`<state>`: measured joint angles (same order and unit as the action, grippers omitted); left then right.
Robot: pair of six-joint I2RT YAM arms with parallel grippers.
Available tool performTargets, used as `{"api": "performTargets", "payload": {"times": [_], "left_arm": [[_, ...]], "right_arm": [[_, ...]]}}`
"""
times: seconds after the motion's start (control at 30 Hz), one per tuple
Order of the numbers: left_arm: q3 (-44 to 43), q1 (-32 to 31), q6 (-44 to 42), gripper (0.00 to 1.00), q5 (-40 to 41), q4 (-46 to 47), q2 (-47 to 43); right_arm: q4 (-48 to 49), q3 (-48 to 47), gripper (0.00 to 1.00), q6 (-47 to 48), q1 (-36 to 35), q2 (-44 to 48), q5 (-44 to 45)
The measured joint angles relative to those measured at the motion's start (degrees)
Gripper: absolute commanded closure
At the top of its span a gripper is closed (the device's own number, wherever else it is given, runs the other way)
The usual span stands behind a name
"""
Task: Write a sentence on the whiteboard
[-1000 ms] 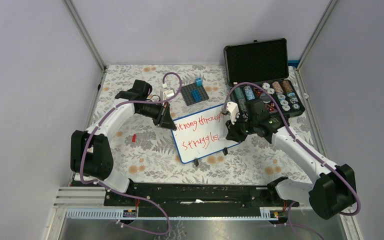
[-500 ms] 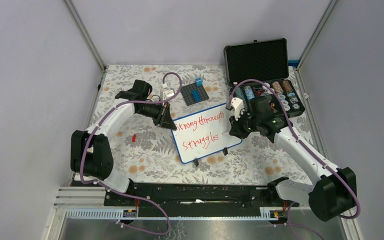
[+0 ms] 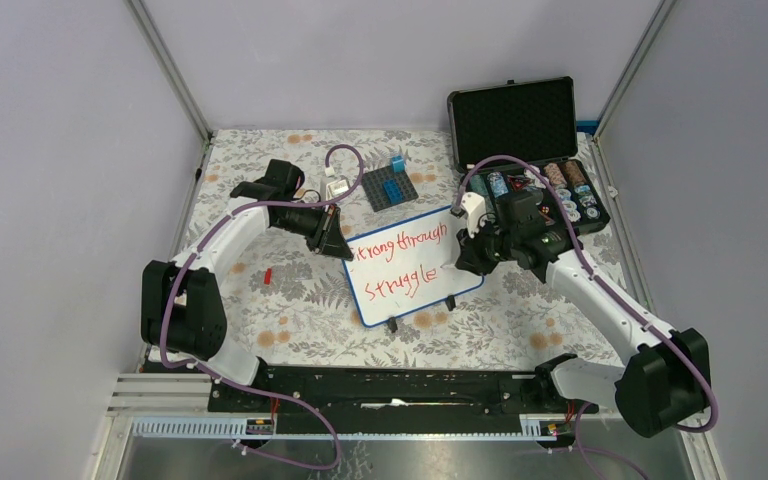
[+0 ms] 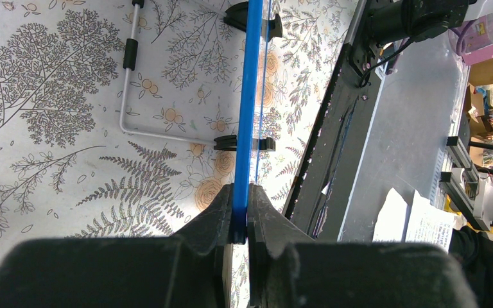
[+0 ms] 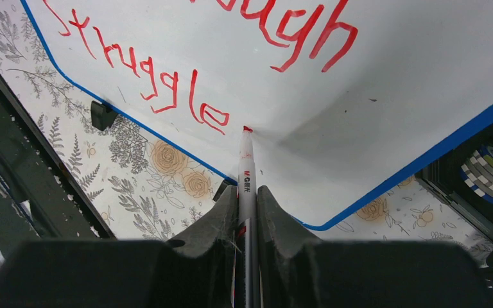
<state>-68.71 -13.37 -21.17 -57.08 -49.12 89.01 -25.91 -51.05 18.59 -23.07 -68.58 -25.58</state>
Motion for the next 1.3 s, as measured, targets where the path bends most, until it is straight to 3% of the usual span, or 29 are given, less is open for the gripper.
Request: {"api": "performTargets", "payload": {"times": [1.3], "left_arm": [[-0.1,0.0,0.0,1.00,0.0,0.0,0.0]], "right_arm": [[-1.1,0.6,1.00,3.7,0.0,-0.8,-0.5]]}}
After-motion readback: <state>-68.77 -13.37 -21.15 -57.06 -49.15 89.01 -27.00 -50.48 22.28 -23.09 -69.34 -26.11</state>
